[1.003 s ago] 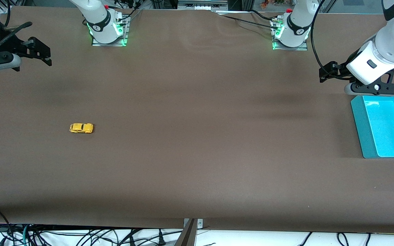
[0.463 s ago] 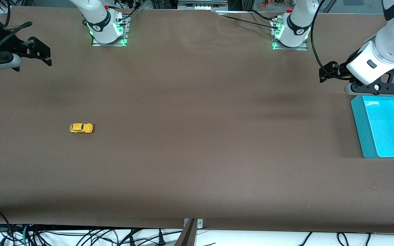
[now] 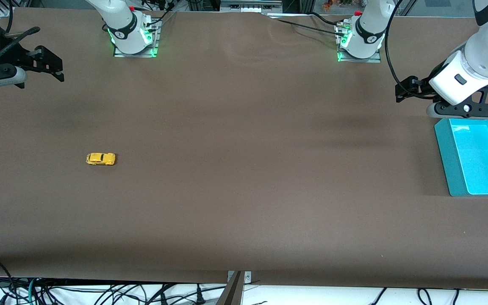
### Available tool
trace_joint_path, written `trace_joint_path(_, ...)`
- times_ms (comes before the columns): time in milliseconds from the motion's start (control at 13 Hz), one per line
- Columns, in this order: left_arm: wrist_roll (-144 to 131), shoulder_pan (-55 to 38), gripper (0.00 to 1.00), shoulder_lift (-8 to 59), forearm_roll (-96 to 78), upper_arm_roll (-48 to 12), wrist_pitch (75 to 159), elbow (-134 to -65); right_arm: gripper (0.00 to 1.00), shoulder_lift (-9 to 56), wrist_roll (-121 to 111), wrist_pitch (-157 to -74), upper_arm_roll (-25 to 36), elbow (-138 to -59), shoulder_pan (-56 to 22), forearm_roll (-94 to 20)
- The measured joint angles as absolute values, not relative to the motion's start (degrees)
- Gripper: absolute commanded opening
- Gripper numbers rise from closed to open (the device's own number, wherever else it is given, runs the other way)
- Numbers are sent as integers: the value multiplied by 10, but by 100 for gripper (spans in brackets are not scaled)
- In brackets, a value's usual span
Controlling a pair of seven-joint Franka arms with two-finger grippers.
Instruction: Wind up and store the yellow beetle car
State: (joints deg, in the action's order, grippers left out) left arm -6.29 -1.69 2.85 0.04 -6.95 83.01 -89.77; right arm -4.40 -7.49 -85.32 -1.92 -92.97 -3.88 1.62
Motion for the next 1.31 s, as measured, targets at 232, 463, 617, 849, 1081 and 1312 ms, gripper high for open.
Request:
trace_joint_path(232, -63, -17, 100, 29, 0, -70, 830, -898, 100, -44, -75, -853, -19, -930, -39, 16)
trace_joint_path(463, -58, -17, 100, 29, 0, -70, 830, -898, 100, -44, -75, -853, -19, -930, -39, 16)
trace_joint_path(617, -50, -17, 100, 29, 0, -70, 830, -898, 100, -44, -75, -853, -19, -930, -39, 16)
trace_joint_path(849, -48, -17, 100, 29, 0, -70, 830, -898, 100, -44, -75, -853, -20, -929, -40, 16)
trace_joint_path(1081, -47, -16, 100, 29, 0, -69, 830, -898, 100, -44, -75, -853, -20, -929, -40, 16)
trace_joint_path(1312, -47, -16, 100, 29, 0, -69, 830, -898, 100, -38, -78, -856, -21, -931, -43, 16)
